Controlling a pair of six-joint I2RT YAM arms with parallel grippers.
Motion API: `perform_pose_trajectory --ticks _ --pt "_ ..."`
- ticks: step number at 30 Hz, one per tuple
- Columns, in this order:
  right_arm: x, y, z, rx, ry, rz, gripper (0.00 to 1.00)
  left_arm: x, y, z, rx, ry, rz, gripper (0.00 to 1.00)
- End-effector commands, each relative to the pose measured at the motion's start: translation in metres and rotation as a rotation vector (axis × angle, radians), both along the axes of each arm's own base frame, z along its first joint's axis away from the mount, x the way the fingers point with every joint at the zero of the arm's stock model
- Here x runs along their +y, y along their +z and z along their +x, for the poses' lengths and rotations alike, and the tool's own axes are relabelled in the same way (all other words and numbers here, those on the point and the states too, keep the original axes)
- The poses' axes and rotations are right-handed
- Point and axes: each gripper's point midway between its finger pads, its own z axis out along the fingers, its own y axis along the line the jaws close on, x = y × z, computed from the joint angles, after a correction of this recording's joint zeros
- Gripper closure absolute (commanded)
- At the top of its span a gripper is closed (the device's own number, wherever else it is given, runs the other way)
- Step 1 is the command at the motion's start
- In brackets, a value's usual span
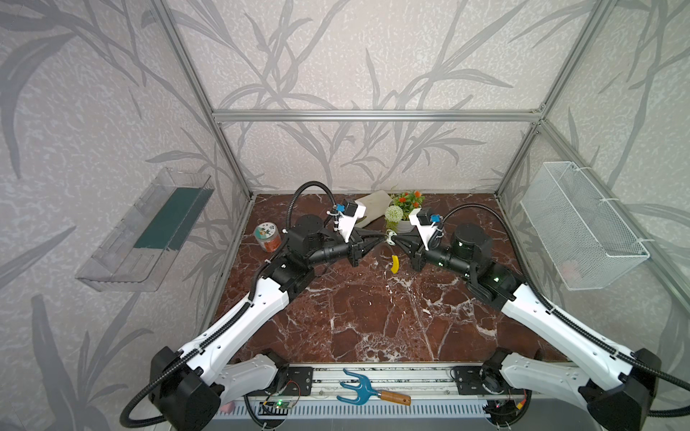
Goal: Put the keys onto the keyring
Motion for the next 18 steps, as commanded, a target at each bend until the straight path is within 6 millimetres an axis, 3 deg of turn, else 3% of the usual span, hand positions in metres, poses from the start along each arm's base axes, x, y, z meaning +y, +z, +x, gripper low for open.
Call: perform_pose_trajectory --ticks 1,5,14,18 --pt "-0.0101 0.0323 -0.0009 -0.075 -0.025 0.034 1.0 0.0021 0.0043 -0.0081 -0.028 -0.015 0.018 1.0" --pt "-0.0086 0.0345 -0.0028 -0.077 -0.01 0.025 1.0 0.0012 0.0062 -0.0092 -0.02 -0.024 0.004 1.0" --pt "-0.0083 0.0326 -0.005 -0.068 0.0 0.014 1.0 0.0032 0.009 -0.0109 -0.023 -0.019 -0.004 0.7" --pt "-0.0089 0.0286 -0.0052 -0.061 -0.001 0.004 1.0 0.0069 0.0095 -0.0106 -0.032 0.005 0.004 0.68"
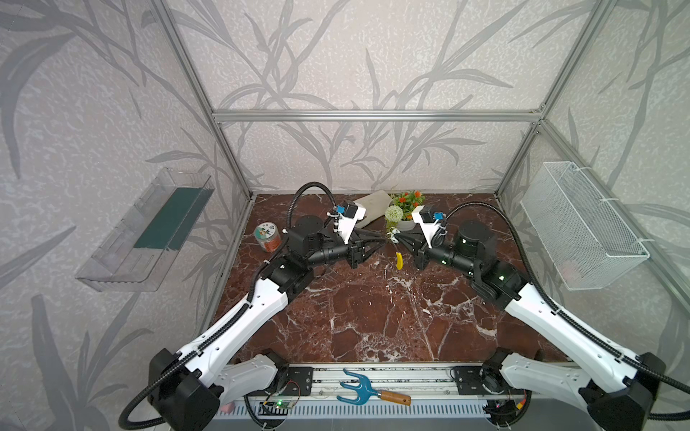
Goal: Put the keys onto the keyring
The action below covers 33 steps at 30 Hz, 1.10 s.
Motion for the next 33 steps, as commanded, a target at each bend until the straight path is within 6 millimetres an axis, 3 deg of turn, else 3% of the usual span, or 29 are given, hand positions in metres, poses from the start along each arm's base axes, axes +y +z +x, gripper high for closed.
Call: perform_pose_trajectory --ticks 1,7,12,20,24,33 --pt "-0.005 0.02 -0.004 -0.053 -0.001 0.017 1.0 0.006 0.013 -0.007 -0.05 0.015 -0.011 0.65" --pt "-0.004 0.005 0.0 -0.03 -0.012 -0.017 1.0 0.021 0.01 -0.005 -0.065 0.101 0.014 0.5" --pt "0.0 -0.014 0.008 0.011 -0.019 -0.065 1.0 0.039 0.006 -0.002 -0.082 0.204 0.032 0.28" --pt "0.026 -0.055 0.033 0.115 -0.014 -0.105 1.0 0.063 -0.002 -0.006 -0.076 0.325 0.044 0.02" --pt "0.045 -0.073 0.051 0.148 -0.016 -0.136 1.0 0.075 -0.005 -0.01 -0.068 0.366 0.06 0.01" --pt "0.098 -0.119 0.111 0.263 -0.02 -0.178 1.0 0.102 -0.004 -0.03 -0.084 0.441 0.073 0.01"
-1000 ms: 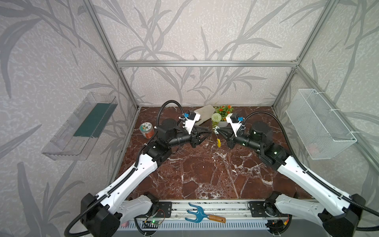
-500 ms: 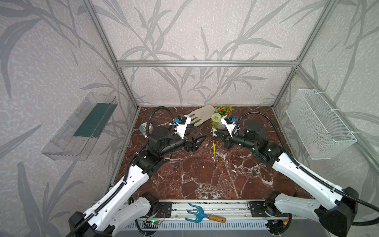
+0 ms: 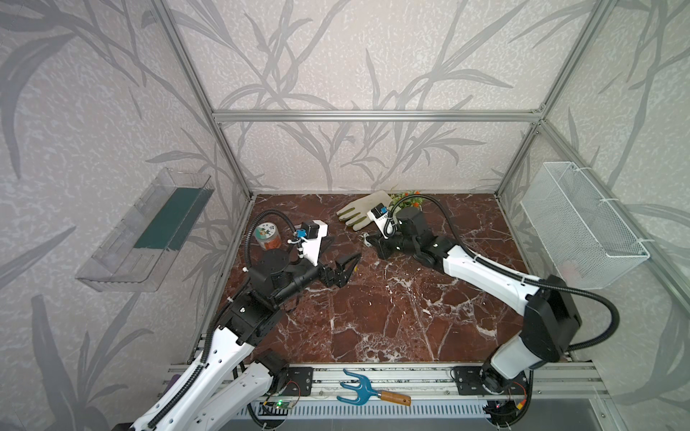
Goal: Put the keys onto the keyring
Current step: 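Lower the steel plate with the hanging key onto the table with both grippers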
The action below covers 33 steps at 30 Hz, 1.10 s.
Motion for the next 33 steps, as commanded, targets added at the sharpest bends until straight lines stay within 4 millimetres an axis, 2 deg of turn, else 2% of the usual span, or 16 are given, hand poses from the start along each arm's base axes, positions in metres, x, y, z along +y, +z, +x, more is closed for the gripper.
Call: perform_pose_trajectory --ticks 1,7,12,18,21,30,33 --pt "0.024 0.005 0.021 0.004 0.008 0.044 1.0 0.015 -0.006 -0.004 0.009 0.06 0.028 0.01" --pt "0.06 -0.018 0.044 0.062 0.038 0.025 1.0 0.038 -0.006 -0.018 -0.006 0.128 0.048 0.01" --pt "0.066 -0.045 0.049 0.125 0.034 -0.023 1.0 0.053 -0.006 -0.026 -0.018 0.178 0.055 0.01" --pt "0.054 -0.065 0.037 0.161 0.03 -0.078 1.0 0.057 -0.01 -0.025 -0.021 0.195 0.076 0.01" --pt "0.044 -0.069 0.029 0.163 0.024 -0.098 1.0 0.054 -0.011 -0.022 -0.023 0.189 0.092 0.01" --pt "0.018 -0.079 -0.002 0.201 0.035 -0.149 1.0 0.044 -0.013 -0.014 -0.018 0.161 0.102 0.01" --pt "0.008 -0.089 -0.014 0.23 0.047 -0.181 1.0 0.041 -0.015 -0.013 -0.014 0.152 0.104 0.01"
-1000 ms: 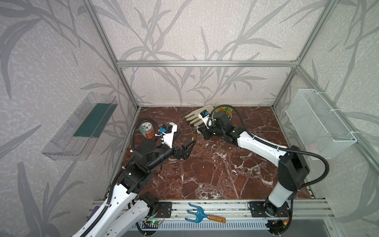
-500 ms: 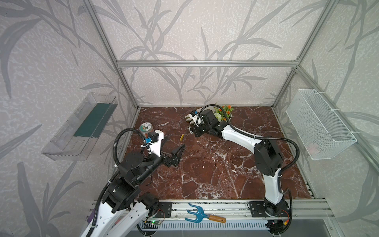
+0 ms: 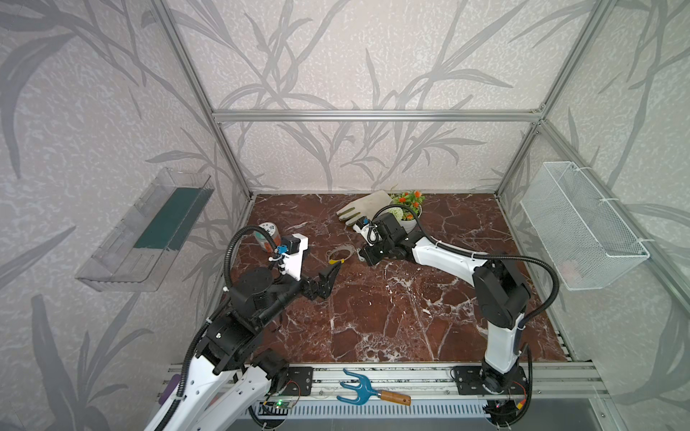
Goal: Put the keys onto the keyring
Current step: 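Lower the steel plate with the hanging key onto the table with both grippers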
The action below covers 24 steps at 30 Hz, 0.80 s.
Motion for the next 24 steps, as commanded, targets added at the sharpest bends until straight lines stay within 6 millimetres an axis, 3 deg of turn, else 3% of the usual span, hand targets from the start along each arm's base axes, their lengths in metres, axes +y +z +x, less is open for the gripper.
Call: perform_pose_trajectory --ticks 1,11,24 --pt "-0.008 0.01 -0.018 0.001 0.037 -0.013 1.0 -0.004 0.002 0.002 -0.022 -0.015 -0.002 0.01" --pt "-0.048 -0.038 -0.057 0.161 0.074 -0.214 1.0 -0.009 0.003 0.005 -0.021 -0.033 -0.001 0.01" --pt "-0.083 -0.079 -0.095 0.356 0.071 -0.385 1.0 -0.018 0.003 0.008 -0.019 -0.066 -0.011 0.01"
